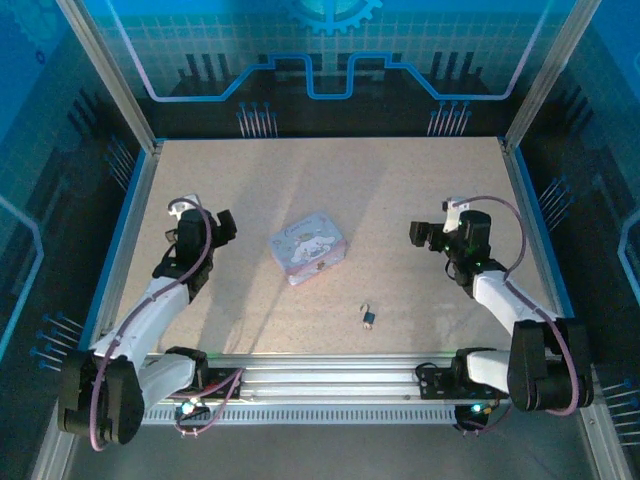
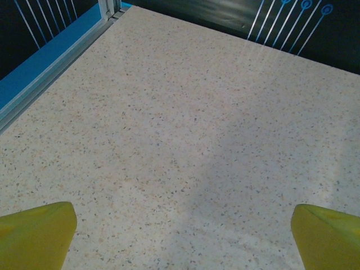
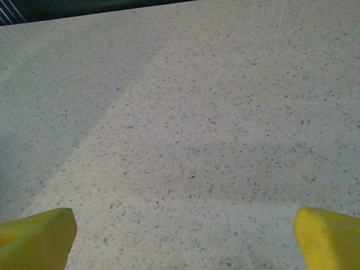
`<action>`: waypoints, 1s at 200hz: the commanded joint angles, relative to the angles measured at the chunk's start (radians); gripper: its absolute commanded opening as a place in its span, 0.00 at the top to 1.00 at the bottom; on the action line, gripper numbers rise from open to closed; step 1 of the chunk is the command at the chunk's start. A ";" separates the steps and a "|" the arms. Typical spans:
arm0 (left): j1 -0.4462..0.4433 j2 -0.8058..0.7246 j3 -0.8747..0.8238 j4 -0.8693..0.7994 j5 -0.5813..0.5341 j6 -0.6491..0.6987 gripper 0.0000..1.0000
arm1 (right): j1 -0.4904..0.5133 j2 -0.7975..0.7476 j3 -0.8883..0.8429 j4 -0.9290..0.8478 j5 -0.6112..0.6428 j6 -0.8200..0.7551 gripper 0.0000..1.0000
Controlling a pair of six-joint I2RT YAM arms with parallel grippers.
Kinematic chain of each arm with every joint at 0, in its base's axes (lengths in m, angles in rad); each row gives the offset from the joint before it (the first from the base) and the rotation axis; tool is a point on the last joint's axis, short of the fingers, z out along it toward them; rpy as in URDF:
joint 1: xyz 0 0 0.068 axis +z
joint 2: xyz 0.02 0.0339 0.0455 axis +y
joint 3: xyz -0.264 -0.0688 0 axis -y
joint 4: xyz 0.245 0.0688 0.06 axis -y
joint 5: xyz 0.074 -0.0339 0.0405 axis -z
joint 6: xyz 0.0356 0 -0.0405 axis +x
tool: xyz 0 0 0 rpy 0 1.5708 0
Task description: Unlock the padlock with the key
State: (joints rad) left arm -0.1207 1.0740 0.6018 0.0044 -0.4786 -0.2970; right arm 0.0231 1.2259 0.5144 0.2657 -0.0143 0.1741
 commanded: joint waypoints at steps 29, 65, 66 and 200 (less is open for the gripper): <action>0.016 0.043 -0.024 0.071 0.002 0.056 0.01 | -0.015 0.091 -0.081 0.269 0.028 -0.056 0.00; 0.023 0.055 -0.020 0.066 0.009 0.061 0.01 | -0.012 0.129 -0.045 0.262 0.004 -0.109 0.00; 0.023 0.056 -0.020 0.066 0.009 0.061 0.01 | -0.012 0.131 -0.044 0.263 0.003 -0.110 0.00; 0.043 0.114 -0.049 0.168 0.059 0.125 0.01 | 0.013 0.277 -0.082 0.486 0.006 -0.183 0.00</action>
State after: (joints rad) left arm -0.0895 1.1656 0.5827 0.0883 -0.4522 -0.2157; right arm 0.0254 1.4925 0.4435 0.6861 -0.0074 0.0193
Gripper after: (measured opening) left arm 0.990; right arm 0.997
